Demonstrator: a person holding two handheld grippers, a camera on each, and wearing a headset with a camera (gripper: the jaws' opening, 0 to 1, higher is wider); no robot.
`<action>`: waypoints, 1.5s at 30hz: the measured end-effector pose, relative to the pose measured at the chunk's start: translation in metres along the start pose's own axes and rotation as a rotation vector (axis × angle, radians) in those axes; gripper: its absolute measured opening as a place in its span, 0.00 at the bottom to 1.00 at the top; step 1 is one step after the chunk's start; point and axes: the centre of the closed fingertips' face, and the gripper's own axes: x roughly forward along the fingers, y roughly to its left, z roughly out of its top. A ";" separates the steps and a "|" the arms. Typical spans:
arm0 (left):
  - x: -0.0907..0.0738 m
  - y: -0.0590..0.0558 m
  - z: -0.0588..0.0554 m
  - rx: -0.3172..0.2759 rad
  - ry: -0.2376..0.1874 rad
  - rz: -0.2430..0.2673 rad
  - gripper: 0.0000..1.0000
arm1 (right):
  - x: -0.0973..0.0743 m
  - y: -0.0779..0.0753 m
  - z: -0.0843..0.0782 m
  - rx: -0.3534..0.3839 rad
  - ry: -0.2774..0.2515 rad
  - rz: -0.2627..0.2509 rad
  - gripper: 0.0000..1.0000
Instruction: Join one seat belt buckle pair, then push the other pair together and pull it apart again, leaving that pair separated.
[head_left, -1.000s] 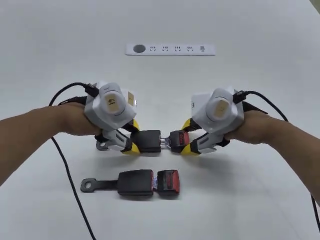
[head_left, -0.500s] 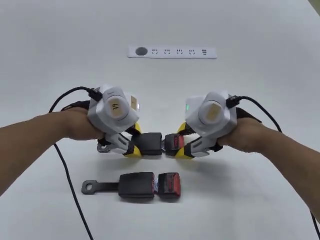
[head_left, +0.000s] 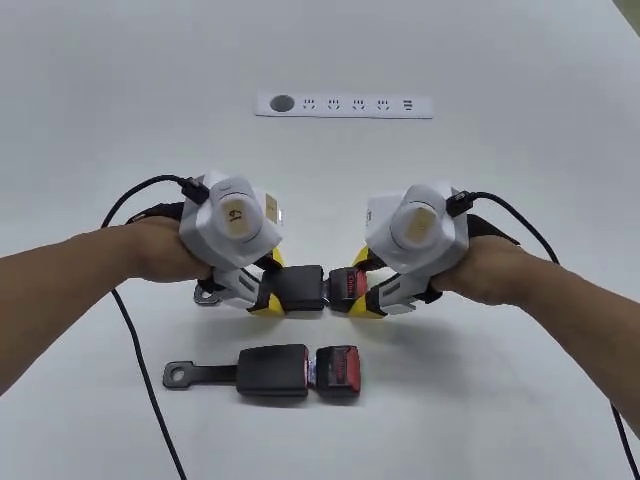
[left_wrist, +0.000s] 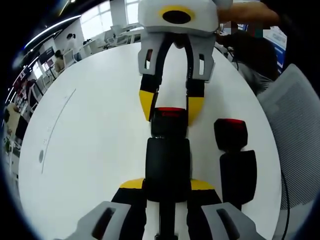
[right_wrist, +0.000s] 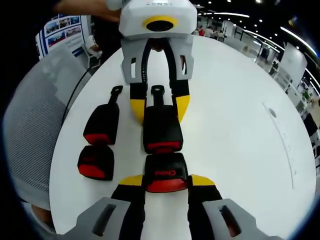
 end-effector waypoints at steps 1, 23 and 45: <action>0.000 0.000 0.000 0.000 0.000 0.000 0.30 | 0.000 0.000 0.000 -0.004 0.000 -0.001 0.27; 0.000 0.000 -0.004 -0.018 0.029 -0.022 0.33 | -0.006 -0.005 -0.014 -0.024 -0.025 0.014 0.30; 0.000 -0.001 -0.005 -0.009 0.029 -0.030 0.33 | -0.017 -0.007 -0.033 -0.026 0.029 0.015 0.30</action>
